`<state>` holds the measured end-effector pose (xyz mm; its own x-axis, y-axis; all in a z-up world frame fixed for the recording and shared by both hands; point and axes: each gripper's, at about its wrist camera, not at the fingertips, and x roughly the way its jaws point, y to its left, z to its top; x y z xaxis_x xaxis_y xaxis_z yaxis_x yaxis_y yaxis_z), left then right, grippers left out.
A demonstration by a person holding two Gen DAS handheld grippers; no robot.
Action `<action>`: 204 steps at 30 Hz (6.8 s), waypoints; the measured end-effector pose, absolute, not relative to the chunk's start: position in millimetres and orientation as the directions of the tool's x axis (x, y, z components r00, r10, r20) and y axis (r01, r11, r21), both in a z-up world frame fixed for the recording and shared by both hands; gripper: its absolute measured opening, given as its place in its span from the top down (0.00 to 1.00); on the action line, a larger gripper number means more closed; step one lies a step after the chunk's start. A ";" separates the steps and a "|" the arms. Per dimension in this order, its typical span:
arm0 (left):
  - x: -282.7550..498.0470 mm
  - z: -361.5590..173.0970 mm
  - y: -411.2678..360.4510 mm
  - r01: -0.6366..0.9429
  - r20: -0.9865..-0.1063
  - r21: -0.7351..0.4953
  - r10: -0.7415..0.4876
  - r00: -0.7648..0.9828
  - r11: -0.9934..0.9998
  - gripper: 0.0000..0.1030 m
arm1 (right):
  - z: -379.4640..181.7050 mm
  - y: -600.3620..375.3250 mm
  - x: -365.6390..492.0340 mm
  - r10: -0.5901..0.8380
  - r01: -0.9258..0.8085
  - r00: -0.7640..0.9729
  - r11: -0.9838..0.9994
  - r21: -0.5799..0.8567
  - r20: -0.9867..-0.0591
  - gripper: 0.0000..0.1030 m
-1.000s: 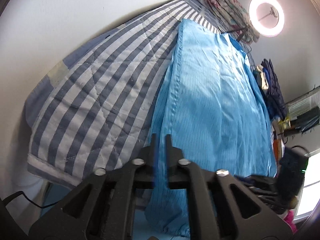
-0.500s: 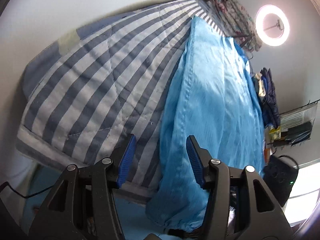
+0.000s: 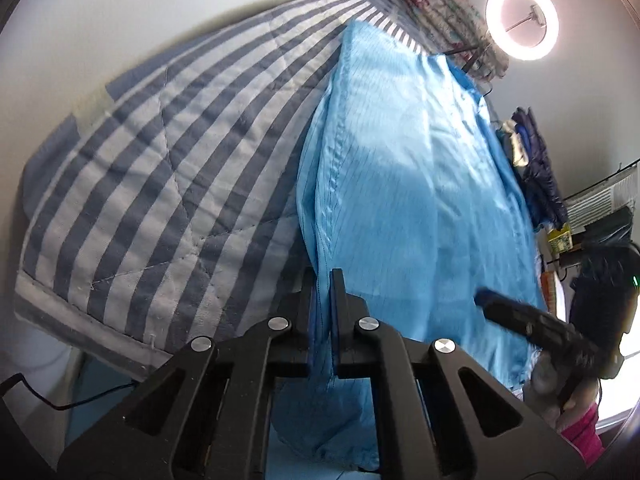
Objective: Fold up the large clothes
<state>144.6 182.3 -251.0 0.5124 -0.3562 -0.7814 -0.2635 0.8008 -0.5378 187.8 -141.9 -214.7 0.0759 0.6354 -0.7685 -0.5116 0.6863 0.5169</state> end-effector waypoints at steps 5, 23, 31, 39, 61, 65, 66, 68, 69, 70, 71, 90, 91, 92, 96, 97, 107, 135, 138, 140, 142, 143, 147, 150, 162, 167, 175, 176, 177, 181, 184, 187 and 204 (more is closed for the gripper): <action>143.0 -241.6 181.3 -0.254 -0.772 -0.536 -0.346 0.534 0.805 0.98 | -201.4 -115.9 218.6 0.630 -0.505 0.090 0.697 0.510 -0.771 0.45; 151.6 -223.1 165.0 -0.193 -0.733 -0.566 -0.382 0.563 0.801 0.99 | -217.5 24.3 263.4 0.480 -0.521 0.028 0.755 0.397 -0.877 0.34; 161.8 -221.4 149.6 -0.185 -0.739 -0.556 -0.381 0.556 0.810 0.99 | -236.5 45.2 266.6 0.330 -0.554 0.065 0.797 0.241 -0.942 0.53; 173.5 -214.8 125.6 -0.164 -0.745 -0.532 -0.367 0.557 0.831 0.99 | -231.2 27.1 262.2 0.340 -0.571 0.105 0.790 0.223 -0.935 1.00; 217.4 -170.8 -39.4 0.119 -0.751 -0.451 -0.448 0.485 0.885 0.99 | -217.2 -199.0 280.2 0.715 -0.257 0.237 0.699 0.668 -0.658 1.00; 217.0 -174.0 -58.2 0.169 -0.753 -0.478 -0.502 0.425 0.862 0.99 | -235.8 -241.8 274.3 0.703 -0.164 0.273 0.707 0.688 -0.657 1.00; 215.4 -172.6 -62.4 0.186 -0.751 -0.478 -0.509 0.420 0.858 0.99 | -241.7 -250.1 273.6 0.702 -0.140 0.276 0.705 0.695 -0.656 1.00; 213.8 -170.0 -61.7 0.208 -0.746 -0.475 -0.516 0.421 0.855 0.99 | -256.0 -265.7 271.9 0.695 -0.084 0.279 0.705 0.704 -0.663 1.00; 212.7 -167.5 -62.4 0.214 -0.741 -0.478 -0.521 0.423 0.852 0.99 | -259.7 -271.8 270.6 0.686 -0.070 0.277 0.712 0.698 -0.672 1.00; 211.3 -164.4 -60.9 0.214 -0.732 -0.483 -0.526 0.433 0.849 0.99 | -265.1 -274.3 269.4 0.672 -0.063 0.275 0.726 0.685 -0.688 1.00; 206.9 -161.9 -55.3 0.210 -0.726 -0.486 -0.525 0.443 0.849 0.99 | -269.6 -277.9 268.5 0.667 -0.065 0.272 0.732 0.679 -0.693 1.00; 218.1 -239.7 46.5 -0.130 -0.771 -0.585 -0.500 0.393 0.800 0.98 | -252.4 -246.6 226.6 0.630 -0.175 0.154 0.776 0.607 -0.761 0.64; 220.8 -245.6 45.4 -0.143 -0.763 -0.608 -0.524 0.379 0.781 0.98 | -249.3 -250.6 221.2 0.627 -0.193 0.141 0.776 0.600 -0.766 0.64; 221.6 -247.0 42.5 -0.152 -0.757 -0.621 -0.539 0.370 0.769 0.97 | -246.2 -254.0 211.5 0.626 -0.211 0.122 0.775 0.596 -0.771 0.64; 225.5 -259.2 32.0 -0.176 -0.727 -0.671 -0.592 0.348 0.721 0.68 | -250.7 -257.3 190.3 0.630 -0.218 0.059 0.765 0.606 -0.775 0.67; 226.2 -261.9 29.6 -0.184 -0.719 -0.681 -0.600 0.352 0.709 0.67 | -254.5 -259.5 184.5 0.637 -0.209 0.047 0.760 0.616 -0.770 0.69; 233.4 -253.7 -1.3 -0.100 -0.818 -0.503 -0.436 0.374 0.858 0.94 | -271.2 -242.4 160.3 0.637 -0.236 0.046 0.755 0.611 -0.769 1.00; 218.6 -266.1 -97.9 0.153 -0.866 -0.346 -0.378 0.327 0.926 0.94 | -167.1 -412.3 136.2 0.392 -0.204 0.468 0.920 0.334 -0.792 0.58; 219.7 -263.5 -99.2 0.157 -0.877 -0.331 -0.365 0.312 0.930 0.94 | -165.4 -442.7 138.0 0.378 -0.159 0.476 0.925 0.345 -0.794 0.58; 219.3 -254.4 -102.3 0.156 -0.881 -0.319 -0.353 0.316 0.935 0.94 | -163.3 -462.4 139.9 0.360 -0.129 0.479 0.931 0.341 -0.801 0.57; 217.6 -235.7 -107.0 0.181 -0.867 -0.318 -0.363 0.340 0.930 0.94 | -161.2 -483.3 139.8 0.342 -0.087 0.494 0.934 0.346 -0.799 0.55; 215.5 -225.2 -110.8 0.199 -0.858 -0.317 -0.370 0.356 0.927 0.94 | -160.9 -491.8 139.5 0.331 -0.067 0.503 0.936 0.346 -0.799 0.55; 212.6 -179.3 -126.3 0.268 -0.815 -0.332 -0.418 0.402 0.905 0.73 | -160.2 -541.0 138.9 0.290 0.042 0.536 0.929 0.368 -0.793 0.55; 215.9 -152.0 -134.5 0.307 -0.780 -0.352 -0.458 0.426 0.884 0.46 | -163.9 -579.2 134.9 0.263 0.142 0.554 0.905 0.401 -0.790 0.48; 243.8 -155.7 -153.0 0.289 -0.775 -0.421 -0.507 0.377 0.860 0.46 | -214.8 -687.9 122.5 0.210 0.470 0.549 0.723 0.507 -0.809 0.44; 244.9 -160.3 -156.3 0.293 -0.782 -0.408 -0.496 0.377 0.865 0.46 | -238.0 -704.8 129.8 0.255 0.501 0.544 0.666 0.553 -0.799 0.44; 250.3 -165.8 -159.0 0.300 -0.788 -0.398 -0.491 0.372 0.867 0.46 | -251.4 -713.4 158.7 0.199 0.520 0.531 0.691 0.502 -0.824 0.44; 250.8 -166.7 -159.6 0.302 -0.790 -0.395 -0.489 0.370 0.868 0.46 | -251.2 -713.5 160.3 0.196 0.518 0.532 0.695 0.499 -0.824 0.50; 251.4 -167.2 -160.2 0.302 -0.792 -0.394 -0.488 0.368 0.868 0.46 | -250.7 -713.1 162.3 0.193 0.513 0.530 0.702 0.494 -0.826 0.58; 251.4 -166.7 -162.2 0.307 -0.792 -0.394 -0.489 0.365 0.866 0.46 | -236.8 -697.7 168.5 0.169 0.467 0.523 0.763 0.447 -0.836 0.90; 250.8 -164.4 -162.6 0.314 -0.787 -0.395 -0.495 0.368 0.863 0.46 | -211.2 -676.5 167.8 0.134 0.393 0.551 0.829 0.398 -0.824 0.94; 250.4 -160.6 -159.9 0.313 -0.782 -0.391 -0.492 0.382 0.866 0.46 | -185.2 -654.6 161.6 0.116 0.335 0.582 0.868 0.367 -0.805 0.95; 264.4 -128.1 -101.9 0.134 -0.691 -0.528 -0.516 0.506 0.838 0.46 | -89.1 -386.6 107.9 0.386 -0.434 0.545 0.889 0.144 -0.744 0.95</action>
<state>264.4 -101.9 -128.1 0.5061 -0.5161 -0.6910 0.1340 0.8385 -0.5282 107.9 -386.6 -89.1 0.5447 0.3861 -0.7445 -0.4341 0.8894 0.1436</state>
